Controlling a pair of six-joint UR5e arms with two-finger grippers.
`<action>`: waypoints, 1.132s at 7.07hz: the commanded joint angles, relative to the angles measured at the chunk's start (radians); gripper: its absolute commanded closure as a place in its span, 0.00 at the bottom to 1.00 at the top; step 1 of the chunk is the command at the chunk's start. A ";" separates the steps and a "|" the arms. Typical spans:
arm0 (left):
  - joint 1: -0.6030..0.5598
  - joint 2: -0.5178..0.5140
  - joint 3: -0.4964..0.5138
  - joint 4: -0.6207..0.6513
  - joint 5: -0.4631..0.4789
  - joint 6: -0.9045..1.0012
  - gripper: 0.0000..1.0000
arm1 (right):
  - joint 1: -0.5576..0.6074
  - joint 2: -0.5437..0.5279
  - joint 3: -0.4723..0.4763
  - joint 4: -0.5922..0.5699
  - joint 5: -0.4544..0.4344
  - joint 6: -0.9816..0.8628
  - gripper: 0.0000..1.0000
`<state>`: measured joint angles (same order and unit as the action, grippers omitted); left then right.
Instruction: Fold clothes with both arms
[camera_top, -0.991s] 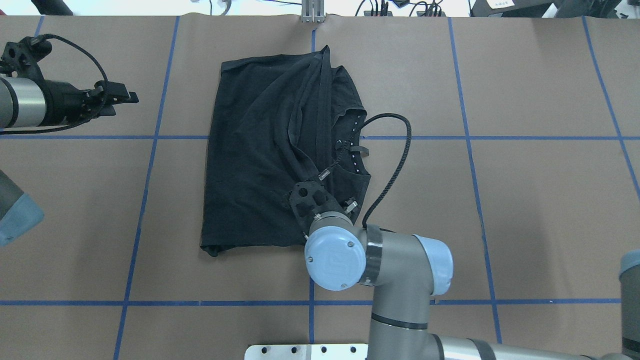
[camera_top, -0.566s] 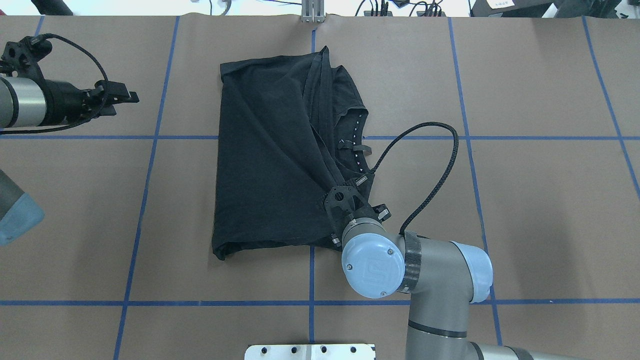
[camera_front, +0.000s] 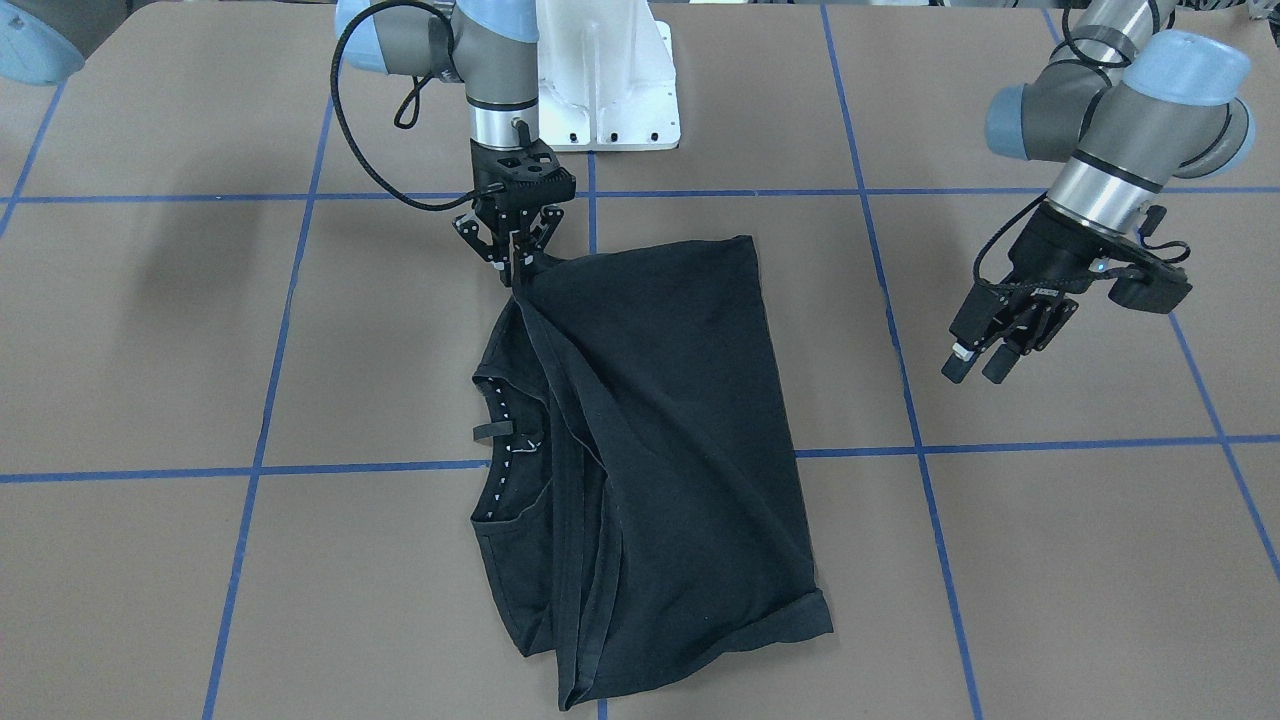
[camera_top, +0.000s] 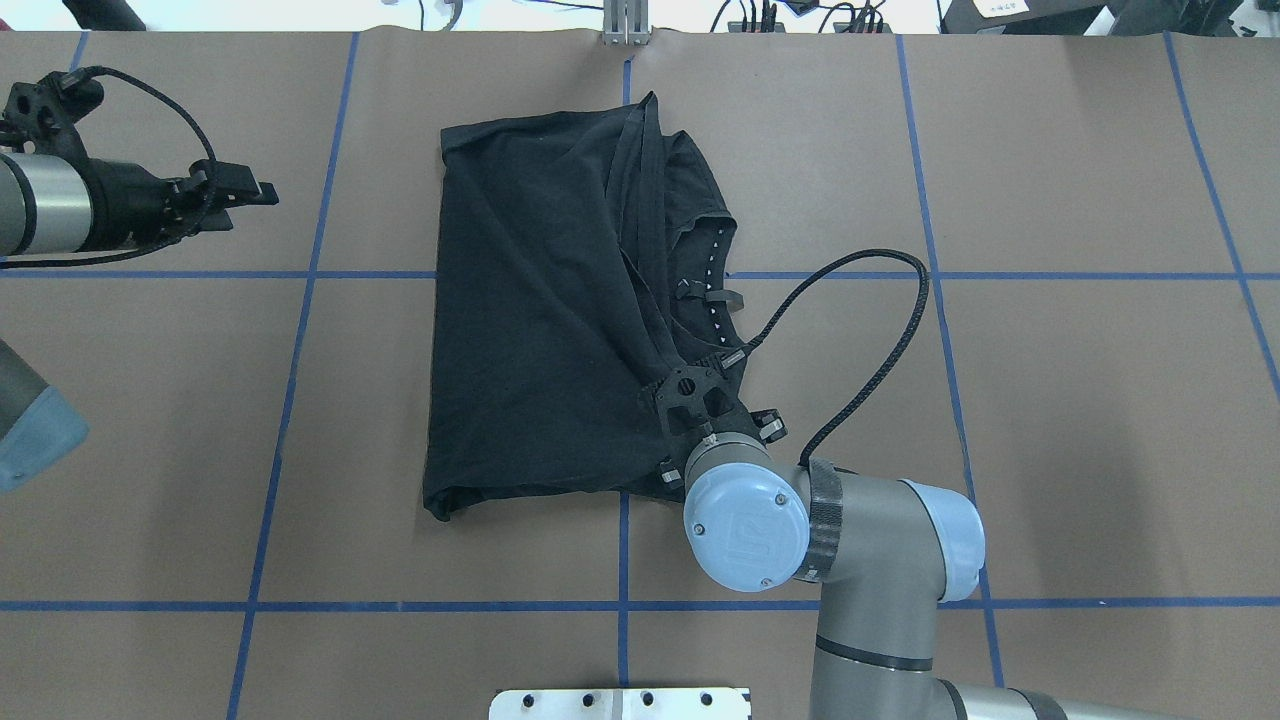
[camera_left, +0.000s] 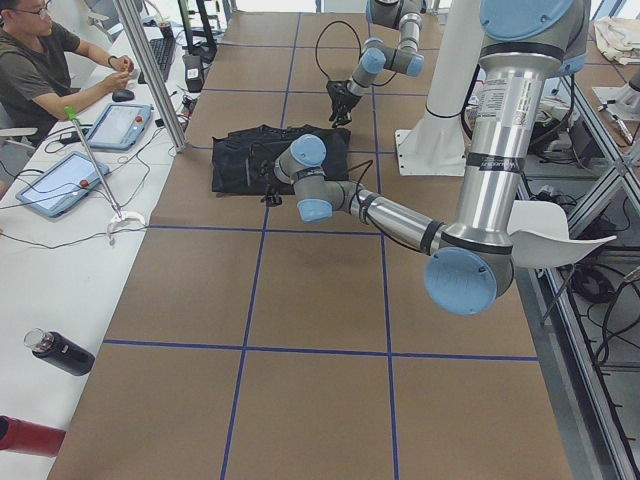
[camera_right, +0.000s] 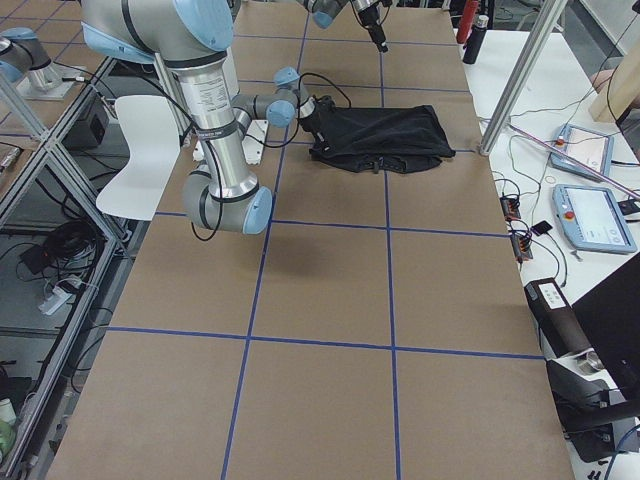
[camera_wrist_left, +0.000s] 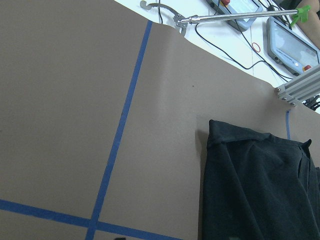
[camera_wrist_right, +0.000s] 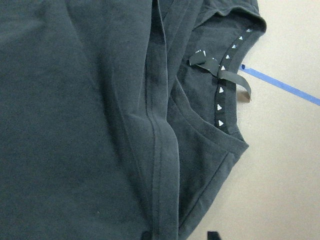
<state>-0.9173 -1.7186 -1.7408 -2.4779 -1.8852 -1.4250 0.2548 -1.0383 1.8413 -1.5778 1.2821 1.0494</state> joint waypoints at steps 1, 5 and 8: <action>-0.001 0.001 0.000 -0.001 0.000 0.000 0.26 | -0.012 -0.006 0.001 0.066 0.002 0.297 0.19; -0.002 0.002 -0.038 0.039 0.000 0.000 0.26 | -0.048 -0.006 -0.002 0.104 0.002 1.085 0.30; -0.002 0.007 -0.046 0.039 0.001 0.000 0.26 | -0.071 -0.023 -0.029 0.107 -0.003 1.106 0.29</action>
<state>-0.9188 -1.7135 -1.7835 -2.4396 -1.8849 -1.4251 0.1892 -1.0587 1.8267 -1.4737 1.2813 2.1451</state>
